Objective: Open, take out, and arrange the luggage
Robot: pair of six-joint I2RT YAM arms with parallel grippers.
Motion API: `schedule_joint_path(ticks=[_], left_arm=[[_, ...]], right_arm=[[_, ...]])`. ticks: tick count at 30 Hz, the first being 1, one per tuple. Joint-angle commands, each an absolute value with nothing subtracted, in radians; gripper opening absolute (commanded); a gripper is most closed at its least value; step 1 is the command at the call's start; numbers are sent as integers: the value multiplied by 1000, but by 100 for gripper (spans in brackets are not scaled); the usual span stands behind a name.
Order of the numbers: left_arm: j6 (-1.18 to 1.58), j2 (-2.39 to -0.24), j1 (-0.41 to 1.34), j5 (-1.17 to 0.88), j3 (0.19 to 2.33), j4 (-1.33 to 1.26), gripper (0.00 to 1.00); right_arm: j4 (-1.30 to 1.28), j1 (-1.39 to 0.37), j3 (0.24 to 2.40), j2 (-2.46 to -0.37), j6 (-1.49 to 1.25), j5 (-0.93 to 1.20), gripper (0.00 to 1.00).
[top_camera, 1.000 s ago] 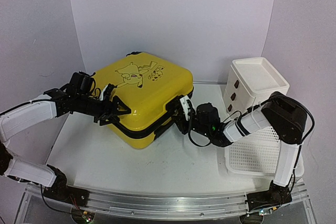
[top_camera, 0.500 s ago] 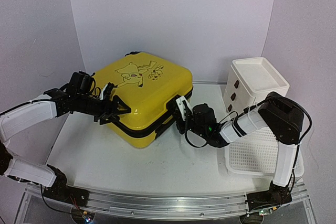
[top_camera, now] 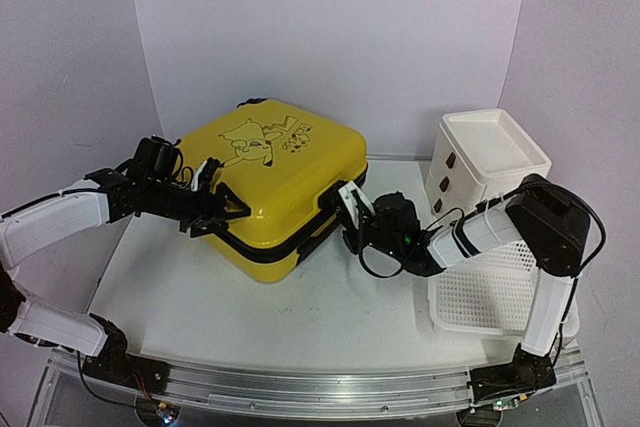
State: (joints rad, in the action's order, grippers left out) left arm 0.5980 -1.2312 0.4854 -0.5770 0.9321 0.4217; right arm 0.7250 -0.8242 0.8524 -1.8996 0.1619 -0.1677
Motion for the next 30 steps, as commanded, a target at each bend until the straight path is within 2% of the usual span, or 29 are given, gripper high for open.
schedule_joint_path(ticks=[1, 4, 8, 14, 17, 20, 22, 25, 27, 30], left_arm=[[565, -1262, 487, -554, 956, 370, 87], [568, -1277, 502, -551, 970, 364, 86], [576, -1300, 525, -536, 993, 346, 84], [597, -1332, 567, -518, 1012, 298, 84], [577, -1320, 573, -517, 1026, 300, 88], [457, -1285, 548, -473, 1140, 473, 92], [360, -1274, 480, -434, 1253, 628, 94], [295, -1285, 278, -420, 1369, 741, 98], [271, -1365, 153, -380, 1464, 767, 99], [261, -1554, 52, -456, 1646, 762, 99]], right_arm=[[643, -820, 849, -1784, 164, 136, 0], [597, -823, 855, -1756, 104, 336, 0], [581, -868, 855, -1756, 34, 406, 0], [618, -1035, 884, -1813, 8, 188, 0], [646, -1047, 886, -1841, -21, 101, 0], [641, -1019, 852, -1810, -18, 60, 0], [633, -979, 828, -1788, -40, 93, 0], [611, -944, 810, -1764, -40, 128, 0], [602, -928, 804, -1756, -31, 144, 0], [603, -897, 797, -1750, -29, 168, 0]])
